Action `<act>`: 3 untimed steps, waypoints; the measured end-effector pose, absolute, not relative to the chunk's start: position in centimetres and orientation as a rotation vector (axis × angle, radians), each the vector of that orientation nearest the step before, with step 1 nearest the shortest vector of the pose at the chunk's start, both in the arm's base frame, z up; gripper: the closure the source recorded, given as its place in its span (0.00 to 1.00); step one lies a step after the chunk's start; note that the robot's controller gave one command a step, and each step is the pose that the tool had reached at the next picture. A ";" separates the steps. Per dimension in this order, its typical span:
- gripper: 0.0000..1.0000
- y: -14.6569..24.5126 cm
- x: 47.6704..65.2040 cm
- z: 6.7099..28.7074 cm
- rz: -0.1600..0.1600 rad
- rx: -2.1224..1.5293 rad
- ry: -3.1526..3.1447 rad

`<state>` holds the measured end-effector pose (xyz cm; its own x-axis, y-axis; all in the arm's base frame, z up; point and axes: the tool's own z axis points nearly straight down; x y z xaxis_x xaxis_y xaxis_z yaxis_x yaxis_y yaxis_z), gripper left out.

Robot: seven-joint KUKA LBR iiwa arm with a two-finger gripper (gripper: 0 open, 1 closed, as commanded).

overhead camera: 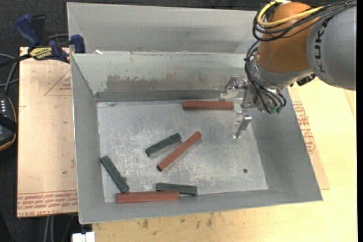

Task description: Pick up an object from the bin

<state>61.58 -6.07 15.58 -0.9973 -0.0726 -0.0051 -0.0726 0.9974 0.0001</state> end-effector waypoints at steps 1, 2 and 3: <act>0.00 -4.0 62.9 10.9 0.001 -0.052 3.130; 1.00 0.4 63.9 7.9 0.000 -0.279 3.104; 0.00 0.4 63.5 7.6 0.000 -0.282 3.118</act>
Offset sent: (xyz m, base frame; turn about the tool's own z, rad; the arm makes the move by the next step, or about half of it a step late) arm 0.0156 0.0639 -0.0858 -0.1069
